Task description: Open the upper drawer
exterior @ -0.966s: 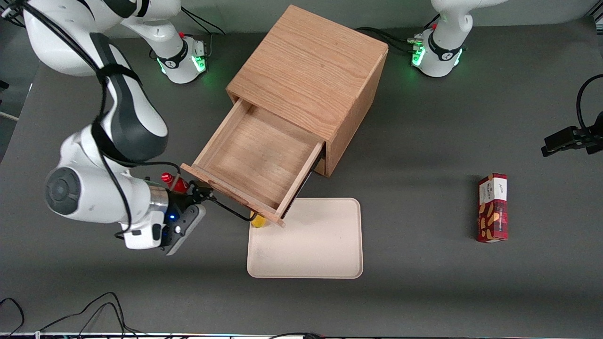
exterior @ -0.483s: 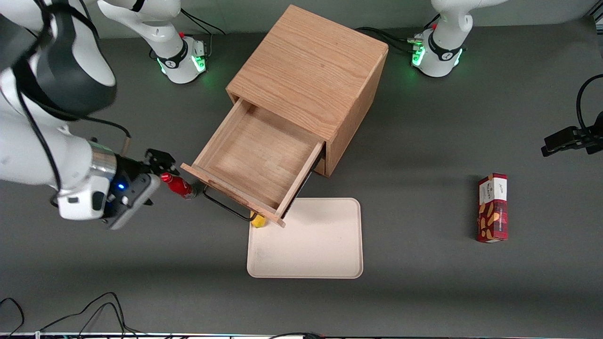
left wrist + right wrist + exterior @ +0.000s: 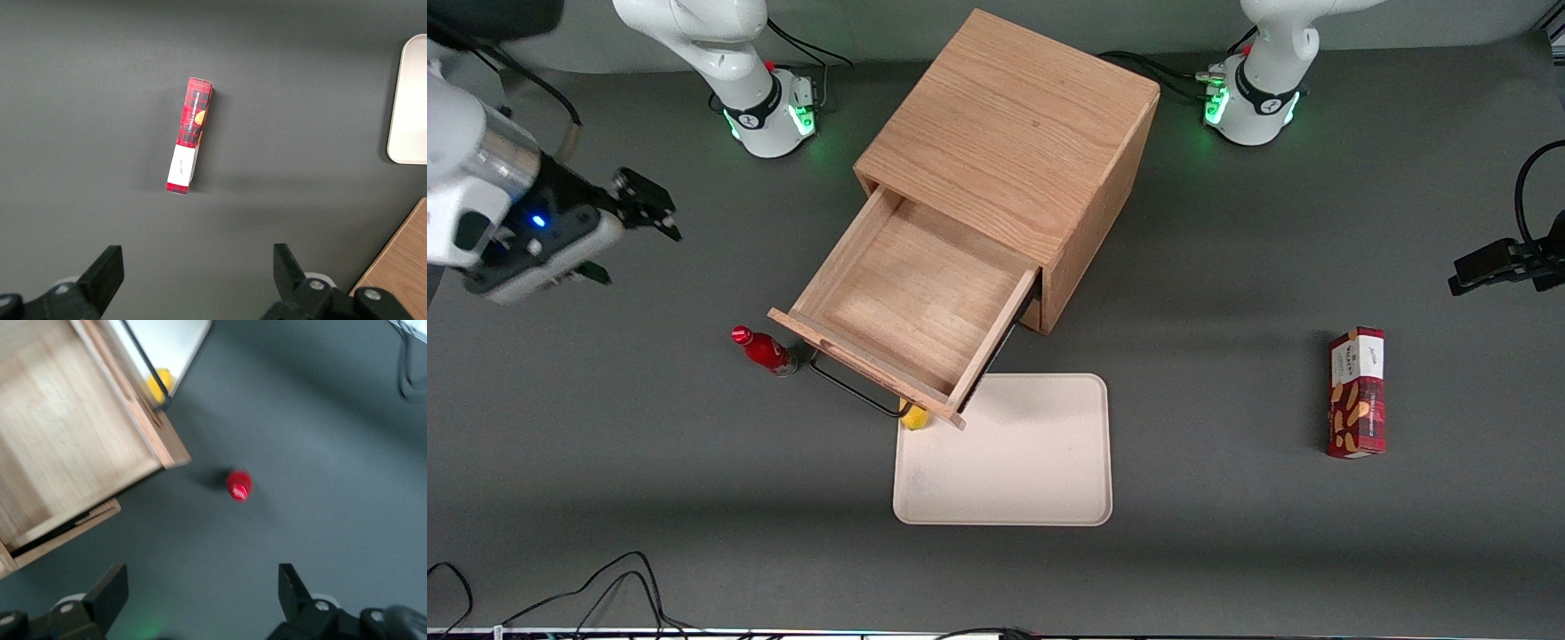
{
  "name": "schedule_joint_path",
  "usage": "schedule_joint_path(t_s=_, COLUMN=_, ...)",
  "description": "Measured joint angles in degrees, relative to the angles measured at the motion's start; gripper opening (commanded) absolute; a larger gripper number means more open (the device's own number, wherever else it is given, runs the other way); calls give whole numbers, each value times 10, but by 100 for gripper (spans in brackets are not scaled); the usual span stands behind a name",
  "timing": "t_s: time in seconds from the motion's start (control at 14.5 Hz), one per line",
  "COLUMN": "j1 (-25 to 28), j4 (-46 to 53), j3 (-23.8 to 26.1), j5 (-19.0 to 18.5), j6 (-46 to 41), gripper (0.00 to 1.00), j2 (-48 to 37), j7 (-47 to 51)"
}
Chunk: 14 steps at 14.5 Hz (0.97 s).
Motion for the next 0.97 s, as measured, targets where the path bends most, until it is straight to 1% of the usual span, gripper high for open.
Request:
schedule_joint_path(t_s=0.28, j1=-51, j4=-117, j3=0, j5=8, j6=3, gripper=100, j2=-121, j7=28)
schedule_joint_path(t_s=0.48, j1=-82, j4=-195, j3=0, j5=42, j6=22, gripper=100, j2=-191, j7=60)
schedule_joint_path(t_s=0.69, j1=-102, j4=-224, j3=0, j5=51, j6=24, gripper=100, j2=-199, j7=106)
schedule_joint_path(t_s=0.97, j1=-104, j4=-225, j3=3, j5=53, j6=23, gripper=100, j2=-187, j7=109)
